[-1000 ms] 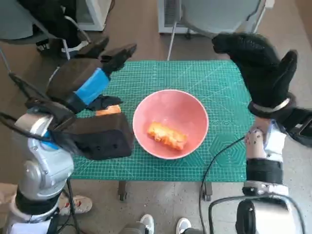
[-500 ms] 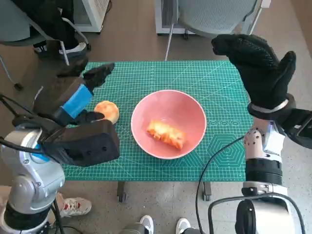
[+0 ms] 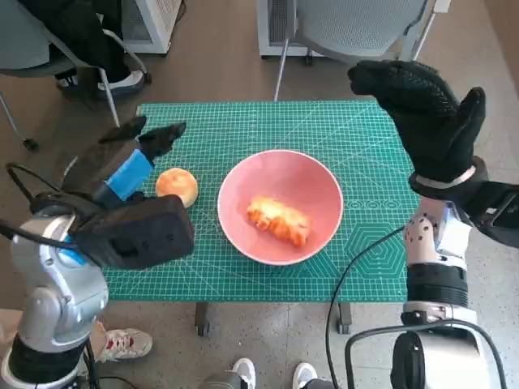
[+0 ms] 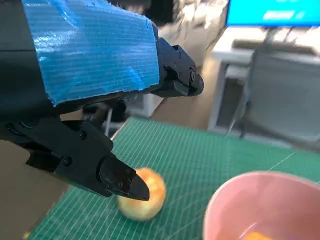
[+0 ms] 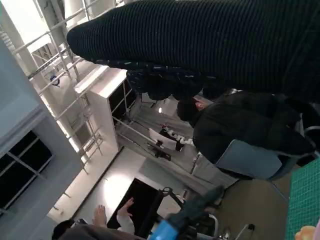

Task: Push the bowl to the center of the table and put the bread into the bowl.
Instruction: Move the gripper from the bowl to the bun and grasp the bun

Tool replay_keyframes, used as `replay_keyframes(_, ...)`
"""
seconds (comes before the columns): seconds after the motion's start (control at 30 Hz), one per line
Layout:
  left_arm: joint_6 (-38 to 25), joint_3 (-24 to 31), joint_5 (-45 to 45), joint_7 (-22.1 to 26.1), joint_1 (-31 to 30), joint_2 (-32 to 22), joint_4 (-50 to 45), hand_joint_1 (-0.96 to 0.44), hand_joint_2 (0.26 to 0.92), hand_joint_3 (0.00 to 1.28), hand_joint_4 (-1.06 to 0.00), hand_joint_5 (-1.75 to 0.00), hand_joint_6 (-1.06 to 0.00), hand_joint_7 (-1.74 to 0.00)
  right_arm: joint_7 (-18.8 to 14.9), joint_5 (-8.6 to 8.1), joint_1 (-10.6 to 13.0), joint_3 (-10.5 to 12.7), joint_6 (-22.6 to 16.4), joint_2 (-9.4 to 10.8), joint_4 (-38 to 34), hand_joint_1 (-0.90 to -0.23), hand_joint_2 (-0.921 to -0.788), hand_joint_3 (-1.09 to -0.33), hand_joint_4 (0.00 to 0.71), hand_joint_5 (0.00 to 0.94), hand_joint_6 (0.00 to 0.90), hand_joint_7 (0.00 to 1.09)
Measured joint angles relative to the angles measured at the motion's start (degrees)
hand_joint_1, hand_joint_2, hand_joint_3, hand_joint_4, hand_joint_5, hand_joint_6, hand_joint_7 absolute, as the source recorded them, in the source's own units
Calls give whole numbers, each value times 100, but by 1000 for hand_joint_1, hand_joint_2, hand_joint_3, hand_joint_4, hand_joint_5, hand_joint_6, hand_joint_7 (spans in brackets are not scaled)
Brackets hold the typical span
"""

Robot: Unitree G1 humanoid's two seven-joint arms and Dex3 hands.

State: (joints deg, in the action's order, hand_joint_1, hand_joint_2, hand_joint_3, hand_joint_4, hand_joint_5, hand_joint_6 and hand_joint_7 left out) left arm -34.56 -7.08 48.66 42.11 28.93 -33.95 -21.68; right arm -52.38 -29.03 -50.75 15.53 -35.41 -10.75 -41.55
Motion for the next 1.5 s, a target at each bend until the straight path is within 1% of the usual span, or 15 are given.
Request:
replay_keyframes(0.3,16,-214,-39,-201,65,83,814,-203,764,4,-72,0,-302,0,-14,-2,-2,2,63,-4,5,-688,-921,-773,345,0,403,0)
replay_keyframes(0.6,14,-551,-82,-466,457,253,1996,-220,765,3,-46,0,-286,0,-18,-1,-1,0,80,-14,37,-686,-921,-776,342,0,396,0)
replay_keyframes(0.83,59,-879,-98,-721,904,414,3046,-251,764,1,-30,0,-273,0,-25,-1,1,3,98,-27,44,-687,-921,-776,341,0,395,0)
replay_keyframes(1.1,313,-1282,-121,-1062,1383,613,4199,-298,761,0,-28,0,-265,0,-24,2,8,-1,126,-39,120,-700,-921,-774,342,0,402,4)
replay_keyframes(1.2,463,-1395,-158,-1220,1640,738,4811,-301,759,0,-27,0,-262,0,-23,3,15,-4,147,-41,161,-700,-921,-774,342,0,402,4)
replay_keyframes(1.5,885,-1590,-265,-1754,2138,1005,6082,-280,751,0,-29,-2,-260,-1,-21,5,26,-4,158,-50,228,-699,-921,-775,342,0,402,4)
